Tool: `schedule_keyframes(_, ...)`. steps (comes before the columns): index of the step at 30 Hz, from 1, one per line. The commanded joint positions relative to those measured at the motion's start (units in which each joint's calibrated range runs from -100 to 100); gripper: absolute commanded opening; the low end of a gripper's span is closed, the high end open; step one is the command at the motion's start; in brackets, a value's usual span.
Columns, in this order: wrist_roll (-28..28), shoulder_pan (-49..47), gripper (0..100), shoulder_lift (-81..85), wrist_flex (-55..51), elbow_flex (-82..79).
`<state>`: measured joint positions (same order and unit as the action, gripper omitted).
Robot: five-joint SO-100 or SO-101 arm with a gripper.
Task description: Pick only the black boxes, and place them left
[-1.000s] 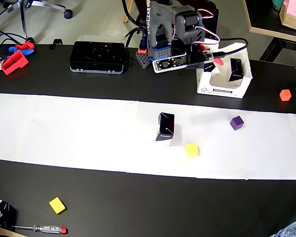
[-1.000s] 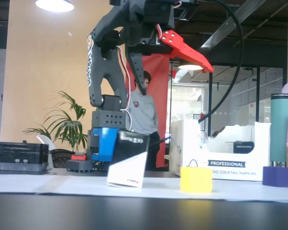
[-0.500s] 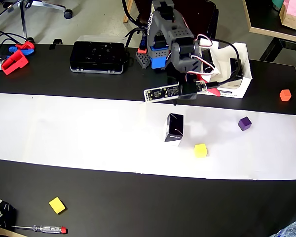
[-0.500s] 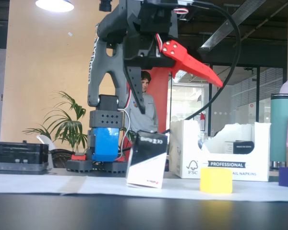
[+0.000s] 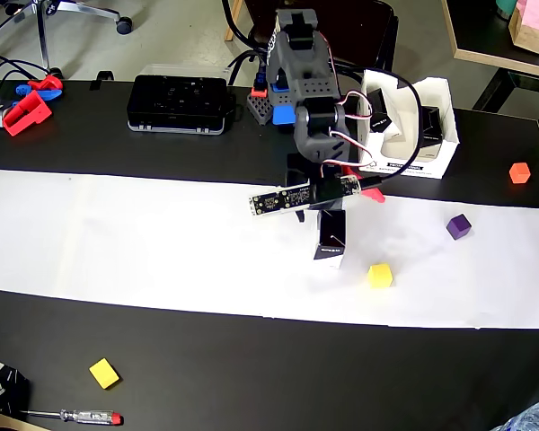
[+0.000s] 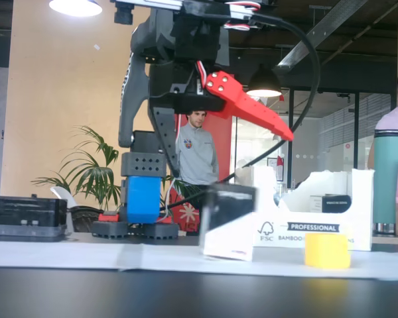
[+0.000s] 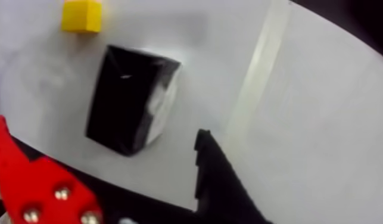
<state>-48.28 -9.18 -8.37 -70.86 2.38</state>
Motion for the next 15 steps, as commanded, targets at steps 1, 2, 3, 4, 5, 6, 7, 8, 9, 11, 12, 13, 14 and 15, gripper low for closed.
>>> schedule_keyframes(1, 0.17, 1.43, 60, 0.27, 5.12, 5.60)
schedule_keyframes(2, 0.17, 1.17, 60, -0.60, 6.00, 5.60)
schedule_keyframes(3, 0.17, 1.08, 60, -1.71, 6.87, 5.42)
schedule_keyframes(4, 0.23, 0.91, 60, -3.13, 7.51, 5.42)
schedule_keyframes(5, 0.28, 0.22, 60, -4.47, 7.90, 5.86)
schedule_keyframes(6, 0.28, -0.56, 60, -5.74, 8.14, 6.04)
schedule_keyframes(7, 0.28, -1.34, 60, -6.92, 8.22, 6.30)
schedule_keyframes(8, 0.33, -2.12, 60, -8.27, 8.14, 6.84)
schedule_keyframes(9, 0.54, -2.90, 60, -9.37, 8.14, 7.37)
schedule_keyframes(11, 2.59, -4.46, 60, -11.35, 8.14, 8.96)
schedule_keyframes(12, 3.86, -5.50, 60, -12.38, 8.14, 10.03)
schedule_keyframes(13, 5.12, -6.45, 60, -13.32, 8.14, 10.91)
schedule_keyframes(14, 6.23, -7.32, 59, -14.19, 8.06, 11.71)
schedule_keyframes(15, 7.02, -8.27, 56, -14.98, 7.98, 12.51)
